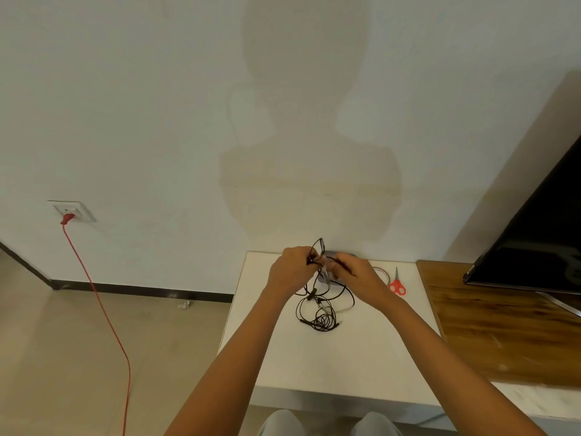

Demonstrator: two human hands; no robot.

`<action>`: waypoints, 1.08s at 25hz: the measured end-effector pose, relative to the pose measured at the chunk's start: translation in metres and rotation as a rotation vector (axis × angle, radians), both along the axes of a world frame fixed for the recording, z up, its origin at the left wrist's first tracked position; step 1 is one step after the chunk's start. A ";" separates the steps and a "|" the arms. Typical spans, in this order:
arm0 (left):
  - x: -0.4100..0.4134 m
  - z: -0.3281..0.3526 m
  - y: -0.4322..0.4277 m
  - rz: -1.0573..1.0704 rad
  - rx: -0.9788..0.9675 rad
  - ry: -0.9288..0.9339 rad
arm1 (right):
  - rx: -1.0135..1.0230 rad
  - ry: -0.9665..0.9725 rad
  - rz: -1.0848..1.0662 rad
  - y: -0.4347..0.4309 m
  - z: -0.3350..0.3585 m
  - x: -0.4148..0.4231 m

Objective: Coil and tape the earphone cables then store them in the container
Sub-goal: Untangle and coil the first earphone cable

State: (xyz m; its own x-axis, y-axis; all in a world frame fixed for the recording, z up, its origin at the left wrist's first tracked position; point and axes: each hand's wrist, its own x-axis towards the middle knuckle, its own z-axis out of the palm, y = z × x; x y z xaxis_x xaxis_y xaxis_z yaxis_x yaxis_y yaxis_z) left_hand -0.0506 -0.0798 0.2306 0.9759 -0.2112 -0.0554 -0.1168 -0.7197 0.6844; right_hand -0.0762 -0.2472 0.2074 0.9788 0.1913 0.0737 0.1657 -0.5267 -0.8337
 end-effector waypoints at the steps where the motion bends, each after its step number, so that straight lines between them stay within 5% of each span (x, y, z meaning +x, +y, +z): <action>1: 0.001 0.002 0.001 0.048 -0.096 0.006 | 0.039 0.031 0.011 -0.001 0.001 -0.003; 4: 0.000 0.010 0.008 0.186 -0.431 0.054 | 0.250 0.189 0.023 -0.007 -0.003 -0.009; 8: -0.010 0.010 0.013 0.219 -0.484 0.119 | 0.491 0.197 -0.105 -0.010 -0.004 -0.012; 12: -0.017 0.002 0.028 0.226 -0.539 0.268 | 0.950 0.291 -0.323 -0.015 0.009 -0.012; 17: -0.031 0.000 0.045 0.198 -0.590 0.358 | 0.601 0.353 -0.478 -0.027 0.006 -0.025; 21: -0.043 -0.007 0.048 0.127 -0.583 0.437 | 0.507 0.386 -0.373 -0.020 0.018 -0.038; 27: -0.058 -0.028 0.054 0.109 -0.451 0.446 | 0.259 0.103 -0.302 -0.013 0.047 -0.044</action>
